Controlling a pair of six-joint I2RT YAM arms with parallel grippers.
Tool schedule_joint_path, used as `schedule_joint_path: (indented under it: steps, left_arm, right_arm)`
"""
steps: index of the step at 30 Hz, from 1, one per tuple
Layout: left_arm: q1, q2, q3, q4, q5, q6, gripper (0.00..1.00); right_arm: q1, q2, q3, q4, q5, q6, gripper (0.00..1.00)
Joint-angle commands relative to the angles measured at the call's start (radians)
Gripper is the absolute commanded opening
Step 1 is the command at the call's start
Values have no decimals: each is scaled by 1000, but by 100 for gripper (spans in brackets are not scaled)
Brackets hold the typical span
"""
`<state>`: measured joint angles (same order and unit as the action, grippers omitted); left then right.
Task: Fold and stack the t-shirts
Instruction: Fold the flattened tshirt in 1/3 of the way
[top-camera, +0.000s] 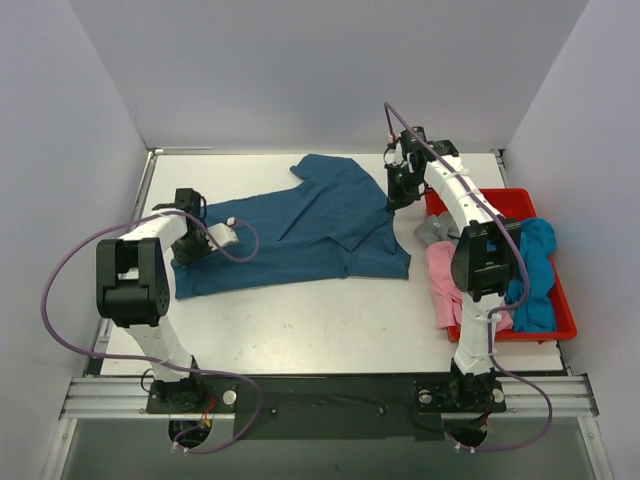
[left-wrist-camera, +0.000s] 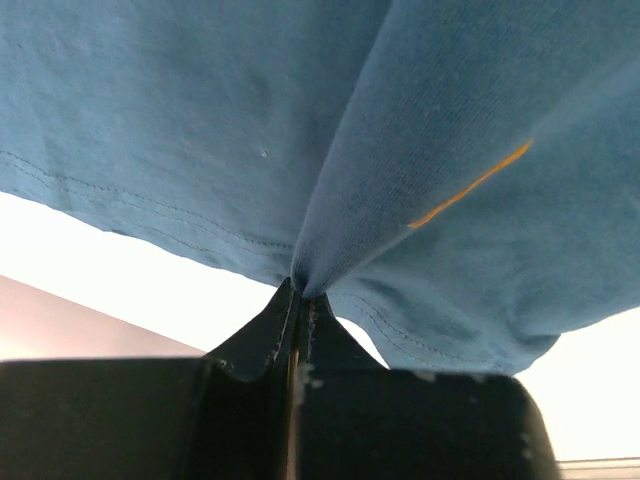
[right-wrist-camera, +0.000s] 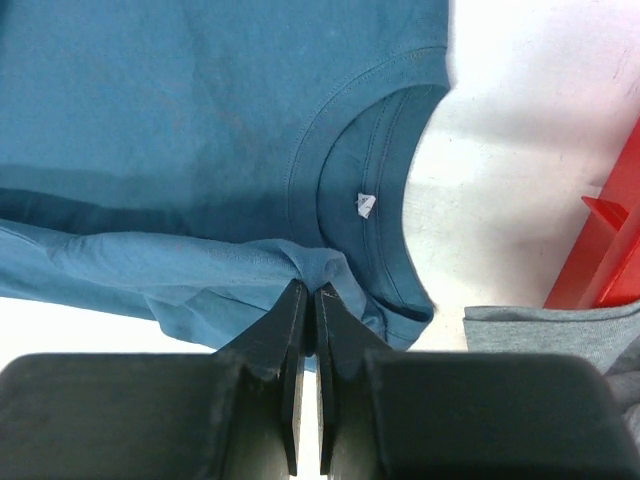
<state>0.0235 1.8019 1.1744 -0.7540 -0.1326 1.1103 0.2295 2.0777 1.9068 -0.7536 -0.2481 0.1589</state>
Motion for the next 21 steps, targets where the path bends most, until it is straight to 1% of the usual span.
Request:
schedule_joint_path:
  steps: [1, 2, 6, 7, 8, 9, 10, 11, 12, 13, 15, 16, 17, 18, 19, 20, 21]
  left_arm:
    - [7, 36, 73, 44, -30, -55, 0]
    - [7, 39, 77, 45, -30, -66, 0]
    - [7, 48, 84, 109, -39, -98, 22]
    - [7, 51, 85, 122, -44, -105, 32]
    - [7, 56, 93, 140, -54, -125, 37]
    - [7, 54, 99, 146, -62, -139, 47]
    - [9, 53, 116, 153, -76, -162, 52]
    - [10, 51, 128, 150, -78, -179, 57]
    - [12, 39, 148, 140, -76, -182, 61]
    - [12, 28, 160, 136, -64, -182, 61]
    - [10, -9, 188, 96, -15, -170, 63]
    - [7, -44, 200, 58, 7, -168, 63]
    - [7, -61, 203, 32, 68, -152, 63]
    - [4, -100, 194, -25, 89, -142, 63]
    - [-2, -117, 183, -48, 128, -120, 63]
    - [-4, -156, 141, -86, 133, -107, 63]
    - [-8, -179, 116, -103, 166, -77, 63]
  right_arm:
    - [-5, 42, 37, -4, 13, -13, 0]
    - [-5, 44, 38, -3, 20, -15, 0]
    - [1, 64, 52, 13, 59, -15, 0]
    - [2, 80, 69, 10, 75, -15, 0]
    - [5, 94, 83, 7, 82, -15, 10]
    - [5, 97, 90, -3, 113, -12, 19]
    - [8, 94, 103, -10, 130, -9, 36]
    - [11, 87, 104, -22, 165, -1, 40]
    - [14, 56, 98, -26, 203, 2, 48]
    - [16, 38, 89, -29, 219, 7, 52]
    - [24, -36, 40, -36, 277, 16, 56]
    - [28, -100, -10, -38, 302, 33, 58]
    - [30, -135, -52, -38, 308, 43, 59]
    - [34, -192, -139, -39, 308, 71, 60]
    - [39, -224, -181, -39, 308, 83, 62]
    - [42, -269, -272, -39, 308, 112, 62]
    - [47, -286, -313, -41, 311, 125, 63]
